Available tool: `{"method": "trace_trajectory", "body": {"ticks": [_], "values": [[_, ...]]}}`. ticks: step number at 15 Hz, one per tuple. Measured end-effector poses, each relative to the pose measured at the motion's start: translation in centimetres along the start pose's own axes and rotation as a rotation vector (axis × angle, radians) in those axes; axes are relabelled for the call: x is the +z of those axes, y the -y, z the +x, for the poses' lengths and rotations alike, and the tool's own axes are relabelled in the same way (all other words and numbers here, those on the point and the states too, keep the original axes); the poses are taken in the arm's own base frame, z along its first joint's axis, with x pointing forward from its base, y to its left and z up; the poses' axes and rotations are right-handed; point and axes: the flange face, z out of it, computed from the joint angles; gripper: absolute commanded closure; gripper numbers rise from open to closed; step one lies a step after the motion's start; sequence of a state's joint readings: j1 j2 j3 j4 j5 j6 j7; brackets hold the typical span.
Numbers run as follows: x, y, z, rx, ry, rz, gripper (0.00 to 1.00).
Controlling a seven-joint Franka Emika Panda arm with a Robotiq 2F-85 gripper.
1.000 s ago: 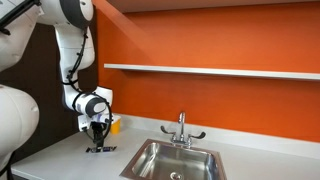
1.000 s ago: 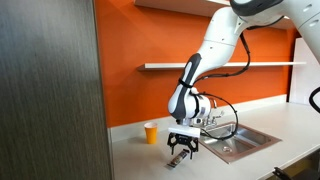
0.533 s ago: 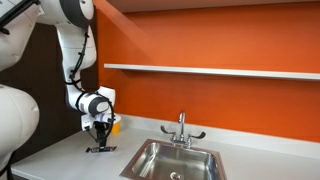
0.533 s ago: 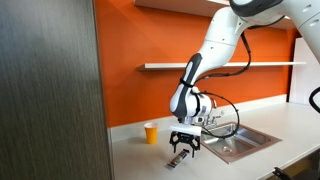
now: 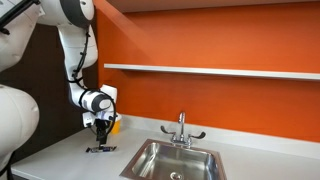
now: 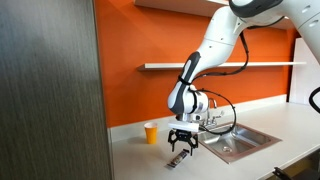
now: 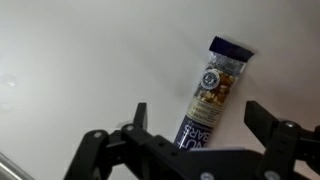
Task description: Put the snack bar in the sink
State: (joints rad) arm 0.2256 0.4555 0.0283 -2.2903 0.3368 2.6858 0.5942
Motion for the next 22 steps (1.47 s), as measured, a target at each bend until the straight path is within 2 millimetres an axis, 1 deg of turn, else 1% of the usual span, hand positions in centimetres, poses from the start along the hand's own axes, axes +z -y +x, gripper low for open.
{"method": "trace_trajectory", "body": {"ticks": [6, 14, 22], "values": [[0.4, 0.8, 0.7, 0.001, 0.041, -0.021, 0.00], [1.5, 0.9, 1.8, 0.014, 0.084, -0.051, 0.00], [2.7, 1.6, 3.4, 0.020, 0.102, -0.069, 0.00]]}}
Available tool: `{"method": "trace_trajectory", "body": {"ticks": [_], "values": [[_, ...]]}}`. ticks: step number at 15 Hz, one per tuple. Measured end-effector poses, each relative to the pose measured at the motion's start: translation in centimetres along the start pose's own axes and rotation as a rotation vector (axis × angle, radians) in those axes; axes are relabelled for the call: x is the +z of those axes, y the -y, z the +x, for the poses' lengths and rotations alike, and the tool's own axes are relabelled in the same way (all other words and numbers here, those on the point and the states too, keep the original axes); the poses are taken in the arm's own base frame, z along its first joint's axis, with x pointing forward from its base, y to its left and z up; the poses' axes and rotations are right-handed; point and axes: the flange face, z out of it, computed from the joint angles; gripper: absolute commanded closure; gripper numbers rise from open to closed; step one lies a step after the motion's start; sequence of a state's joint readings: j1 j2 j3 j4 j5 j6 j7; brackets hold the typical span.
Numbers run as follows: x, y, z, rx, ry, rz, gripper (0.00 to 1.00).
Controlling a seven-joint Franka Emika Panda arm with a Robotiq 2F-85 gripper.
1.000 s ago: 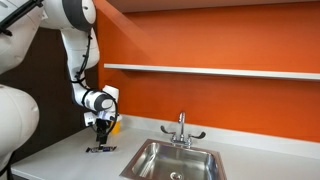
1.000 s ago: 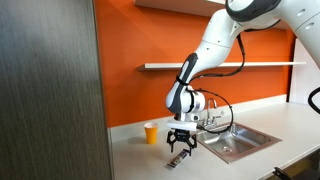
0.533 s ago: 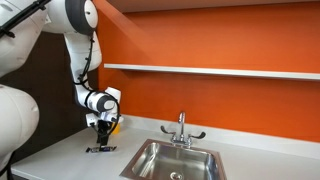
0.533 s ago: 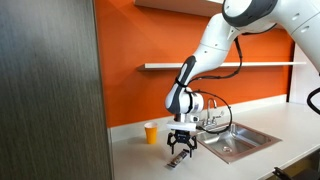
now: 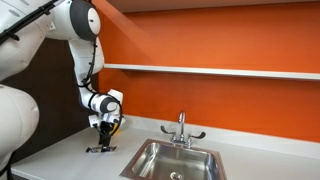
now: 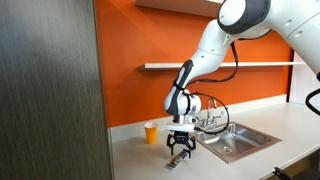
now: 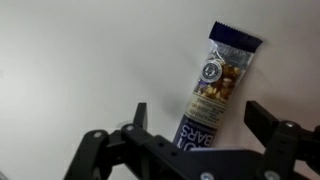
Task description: Put the snack bar in the sink
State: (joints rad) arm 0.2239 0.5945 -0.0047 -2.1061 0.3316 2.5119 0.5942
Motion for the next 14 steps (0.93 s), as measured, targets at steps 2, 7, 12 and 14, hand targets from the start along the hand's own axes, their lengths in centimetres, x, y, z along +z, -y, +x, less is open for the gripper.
{"method": "trace_trajectory", "body": {"ticks": [2, 7, 12, 14], "values": [[0.1, 0.2, 0.4, -0.003, 0.004, -0.006, 0.00], [0.5, 0.6, 1.0, -0.006, 0.014, -0.017, 0.00], [0.9, 1.0, 1.3, -0.007, 0.025, -0.024, 0.40], [1.1, 1.1, 1.4, -0.007, 0.028, -0.026, 0.57]]}}
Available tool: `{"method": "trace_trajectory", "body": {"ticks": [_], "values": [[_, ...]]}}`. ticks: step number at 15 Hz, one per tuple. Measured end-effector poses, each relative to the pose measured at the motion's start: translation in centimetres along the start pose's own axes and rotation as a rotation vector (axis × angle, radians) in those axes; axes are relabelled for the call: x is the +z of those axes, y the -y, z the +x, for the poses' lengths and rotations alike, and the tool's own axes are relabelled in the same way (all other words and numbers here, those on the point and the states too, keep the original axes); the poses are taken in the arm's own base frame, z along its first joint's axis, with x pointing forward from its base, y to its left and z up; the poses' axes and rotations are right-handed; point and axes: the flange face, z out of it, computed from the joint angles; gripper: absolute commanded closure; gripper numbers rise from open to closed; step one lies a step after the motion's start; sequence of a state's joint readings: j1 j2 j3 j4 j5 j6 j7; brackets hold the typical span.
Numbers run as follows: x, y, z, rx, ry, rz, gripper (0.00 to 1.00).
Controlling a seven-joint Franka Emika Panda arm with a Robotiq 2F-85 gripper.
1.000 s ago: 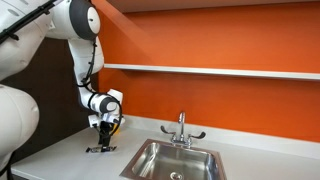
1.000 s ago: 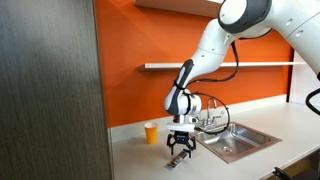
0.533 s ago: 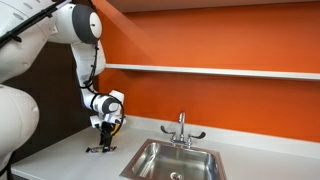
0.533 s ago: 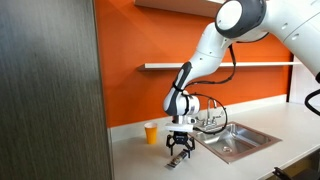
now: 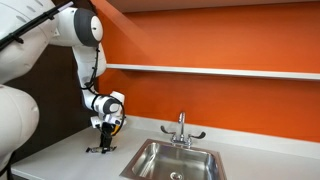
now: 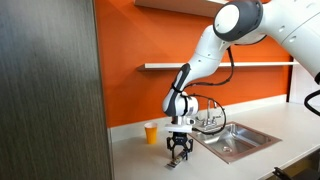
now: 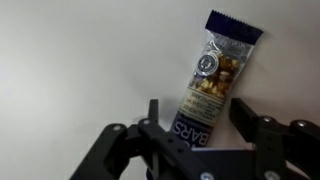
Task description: Put the snack bar in the sink
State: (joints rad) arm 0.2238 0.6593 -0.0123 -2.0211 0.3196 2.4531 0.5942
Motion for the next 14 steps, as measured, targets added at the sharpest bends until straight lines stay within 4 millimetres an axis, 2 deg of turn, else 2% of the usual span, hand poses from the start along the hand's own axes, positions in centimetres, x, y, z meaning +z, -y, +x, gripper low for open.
{"method": "trace_trajectory", "body": {"ticks": [4, 5, 14], "values": [[-0.24, 0.40, 0.22, -0.003, -0.003, 0.005, 0.87], [-0.32, 0.49, 0.27, -0.003, -0.003, 0.006, 0.90], [-0.37, 0.61, 0.50, -0.002, 0.008, 0.002, 0.90]]}}
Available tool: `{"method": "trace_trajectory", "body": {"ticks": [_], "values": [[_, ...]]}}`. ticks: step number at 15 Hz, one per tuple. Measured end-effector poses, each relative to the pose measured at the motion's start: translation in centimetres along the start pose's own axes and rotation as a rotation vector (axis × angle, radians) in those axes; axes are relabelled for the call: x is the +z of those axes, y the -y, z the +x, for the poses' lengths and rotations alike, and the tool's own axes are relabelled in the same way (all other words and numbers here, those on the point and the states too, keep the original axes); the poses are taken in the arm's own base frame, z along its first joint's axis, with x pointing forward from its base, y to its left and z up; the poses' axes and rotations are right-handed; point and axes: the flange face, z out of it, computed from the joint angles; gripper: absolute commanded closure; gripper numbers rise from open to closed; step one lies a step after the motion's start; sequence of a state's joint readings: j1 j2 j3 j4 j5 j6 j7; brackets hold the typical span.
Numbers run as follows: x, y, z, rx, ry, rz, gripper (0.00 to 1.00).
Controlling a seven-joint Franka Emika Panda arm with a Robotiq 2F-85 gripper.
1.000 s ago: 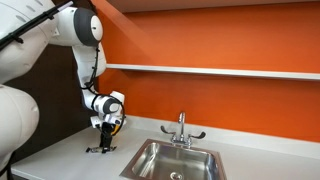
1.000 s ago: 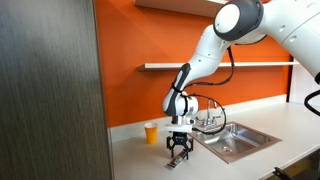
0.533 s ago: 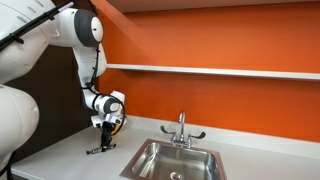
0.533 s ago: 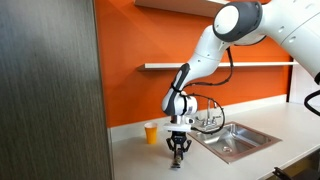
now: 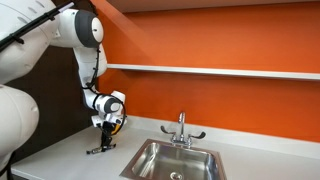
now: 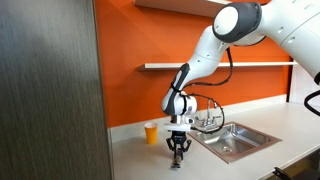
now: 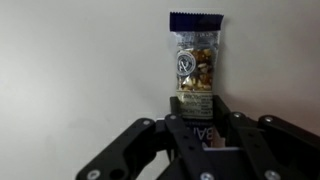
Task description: Put the snack bar in the sink
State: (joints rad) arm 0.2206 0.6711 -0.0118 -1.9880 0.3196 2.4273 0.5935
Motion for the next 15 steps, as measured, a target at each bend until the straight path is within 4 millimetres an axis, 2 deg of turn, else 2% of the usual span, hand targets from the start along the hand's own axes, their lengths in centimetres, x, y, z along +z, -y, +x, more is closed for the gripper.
{"method": "trace_trajectory", "body": {"ticks": [6, 15], "values": [[-0.7, 0.4, 0.2, -0.031, -0.026, -0.009, 0.90], [-3.4, 1.5, -0.6, -0.085, -0.074, 0.002, 0.90]]}}
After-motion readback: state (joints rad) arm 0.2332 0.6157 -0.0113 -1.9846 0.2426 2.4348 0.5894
